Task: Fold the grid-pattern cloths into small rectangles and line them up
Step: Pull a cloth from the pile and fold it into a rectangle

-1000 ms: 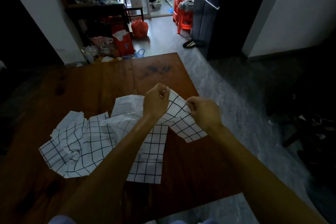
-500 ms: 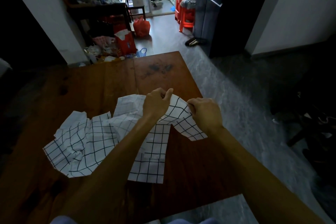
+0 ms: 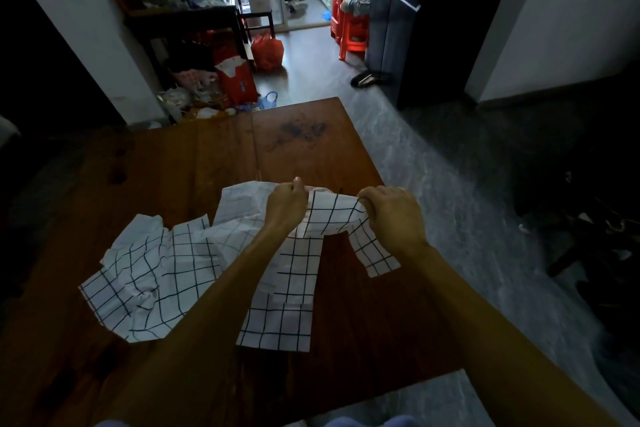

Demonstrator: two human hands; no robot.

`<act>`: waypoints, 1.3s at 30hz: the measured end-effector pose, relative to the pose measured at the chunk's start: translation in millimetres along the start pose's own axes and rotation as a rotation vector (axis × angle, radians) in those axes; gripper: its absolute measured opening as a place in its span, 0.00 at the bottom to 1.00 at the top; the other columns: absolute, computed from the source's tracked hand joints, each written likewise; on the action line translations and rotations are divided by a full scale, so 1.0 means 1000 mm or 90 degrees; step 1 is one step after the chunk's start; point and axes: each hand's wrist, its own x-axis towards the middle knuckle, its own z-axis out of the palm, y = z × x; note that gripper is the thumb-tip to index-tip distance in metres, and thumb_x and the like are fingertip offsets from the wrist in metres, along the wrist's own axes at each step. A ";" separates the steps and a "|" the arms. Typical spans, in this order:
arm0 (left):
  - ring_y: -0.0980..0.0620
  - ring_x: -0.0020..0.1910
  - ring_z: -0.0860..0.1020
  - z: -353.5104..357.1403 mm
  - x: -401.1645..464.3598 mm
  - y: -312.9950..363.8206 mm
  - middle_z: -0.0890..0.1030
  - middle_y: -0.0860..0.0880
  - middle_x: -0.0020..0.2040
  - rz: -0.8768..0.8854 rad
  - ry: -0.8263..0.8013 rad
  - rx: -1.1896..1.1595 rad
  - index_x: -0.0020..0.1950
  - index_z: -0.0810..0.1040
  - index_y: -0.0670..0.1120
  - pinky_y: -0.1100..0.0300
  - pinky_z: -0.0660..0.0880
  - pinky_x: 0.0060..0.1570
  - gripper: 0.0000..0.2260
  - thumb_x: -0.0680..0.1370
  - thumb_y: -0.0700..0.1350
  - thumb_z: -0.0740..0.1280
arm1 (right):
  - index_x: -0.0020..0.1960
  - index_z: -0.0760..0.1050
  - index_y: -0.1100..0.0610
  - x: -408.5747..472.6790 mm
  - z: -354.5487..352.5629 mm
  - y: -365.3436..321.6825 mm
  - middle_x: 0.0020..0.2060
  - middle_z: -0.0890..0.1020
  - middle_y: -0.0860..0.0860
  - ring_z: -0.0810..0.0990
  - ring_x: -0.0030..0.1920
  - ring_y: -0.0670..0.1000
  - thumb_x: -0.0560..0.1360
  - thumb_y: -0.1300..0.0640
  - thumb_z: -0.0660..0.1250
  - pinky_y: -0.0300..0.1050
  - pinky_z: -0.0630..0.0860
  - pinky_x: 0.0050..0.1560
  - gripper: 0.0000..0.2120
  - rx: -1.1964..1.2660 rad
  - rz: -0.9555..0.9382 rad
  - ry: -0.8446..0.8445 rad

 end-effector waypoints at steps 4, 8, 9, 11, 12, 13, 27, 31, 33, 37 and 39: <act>0.51 0.35 0.75 0.002 0.001 0.001 0.75 0.48 0.34 -0.014 -0.072 -0.018 0.34 0.71 0.48 0.58 0.73 0.40 0.21 0.80 0.59 0.55 | 0.52 0.79 0.53 0.000 0.001 0.000 0.39 0.82 0.49 0.80 0.41 0.51 0.75 0.61 0.68 0.48 0.71 0.52 0.07 -0.023 -0.013 0.001; 0.53 0.42 0.79 0.004 0.002 0.000 0.81 0.51 0.41 0.050 -0.063 -0.054 0.43 0.80 0.48 0.59 0.76 0.43 0.10 0.78 0.52 0.64 | 0.51 0.79 0.53 0.000 0.000 -0.001 0.39 0.82 0.49 0.79 0.42 0.52 0.76 0.61 0.67 0.49 0.71 0.54 0.06 -0.010 -0.022 0.006; 0.54 0.43 0.78 0.004 0.002 0.000 0.81 0.51 0.42 0.067 -0.045 -0.057 0.45 0.81 0.47 0.62 0.75 0.41 0.09 0.79 0.49 0.64 | 0.51 0.79 0.53 -0.001 0.000 -0.001 0.39 0.82 0.49 0.79 0.41 0.52 0.77 0.60 0.66 0.49 0.71 0.54 0.06 -0.003 -0.023 0.009; 0.56 0.44 0.78 0.004 0.003 0.000 0.81 0.51 0.45 0.079 0.011 -0.063 0.49 0.81 0.45 0.69 0.71 0.40 0.08 0.79 0.46 0.64 | 0.51 0.79 0.54 -0.001 -0.001 0.000 0.39 0.82 0.50 0.79 0.41 0.52 0.78 0.58 0.64 0.50 0.70 0.54 0.06 0.017 -0.021 0.015; 0.57 0.44 0.77 0.004 0.003 0.000 0.81 0.51 0.47 0.074 0.045 -0.065 0.51 0.81 0.44 0.72 0.70 0.39 0.08 0.79 0.45 0.63 | 0.52 0.79 0.54 -0.001 -0.001 0.000 0.40 0.82 0.50 0.79 0.42 0.52 0.79 0.57 0.63 0.49 0.70 0.55 0.07 0.029 -0.014 0.016; 0.59 0.42 0.76 0.004 0.001 0.001 0.80 0.51 0.47 0.071 0.083 -0.064 0.52 0.80 0.43 0.74 0.69 0.37 0.07 0.80 0.44 0.63 | 0.52 0.79 0.54 -0.001 -0.001 0.001 0.40 0.83 0.50 0.79 0.42 0.52 0.79 0.57 0.62 0.49 0.69 0.55 0.07 0.039 -0.004 0.017; 0.55 0.40 0.79 0.009 -0.005 0.016 0.83 0.54 0.39 0.544 0.005 0.301 0.43 0.83 0.50 0.52 0.52 0.69 0.12 0.80 0.47 0.60 | 0.53 0.79 0.55 0.008 -0.008 -0.001 0.43 0.82 0.50 0.79 0.42 0.52 0.79 0.55 0.64 0.51 0.75 0.49 0.07 0.154 0.004 -0.019; 0.56 0.38 0.79 0.000 -0.001 0.017 0.83 0.54 0.38 0.506 0.016 0.310 0.43 0.83 0.51 0.48 0.53 0.70 0.10 0.79 0.48 0.63 | 0.54 0.80 0.53 0.005 -0.013 0.006 0.44 0.84 0.49 0.80 0.43 0.50 0.80 0.53 0.62 0.50 0.75 0.50 0.10 0.120 0.051 -0.059; 0.55 0.41 0.80 -0.004 0.000 0.016 0.83 0.54 0.40 0.508 0.015 0.343 0.44 0.82 0.51 0.48 0.54 0.70 0.09 0.79 0.50 0.64 | 0.52 0.81 0.52 0.005 -0.014 0.007 0.42 0.84 0.49 0.80 0.41 0.49 0.80 0.54 0.62 0.49 0.75 0.49 0.09 0.126 0.057 -0.064; 0.55 0.45 0.80 0.003 -0.004 0.021 0.84 0.53 0.44 0.534 -0.044 0.375 0.49 0.82 0.50 0.52 0.54 0.68 0.12 0.79 0.55 0.62 | 0.49 0.81 0.52 0.012 -0.017 0.000 0.38 0.81 0.48 0.76 0.36 0.46 0.79 0.57 0.62 0.49 0.76 0.46 0.09 0.122 0.013 -0.080; 0.54 0.42 0.81 0.007 -0.005 0.024 0.84 0.52 0.42 0.554 -0.053 0.378 0.49 0.82 0.49 0.52 0.55 0.69 0.13 0.80 0.53 0.61 | 0.49 0.81 0.54 0.016 -0.020 -0.003 0.36 0.80 0.47 0.73 0.35 0.45 0.79 0.57 0.61 0.50 0.76 0.45 0.10 0.125 -0.013 -0.079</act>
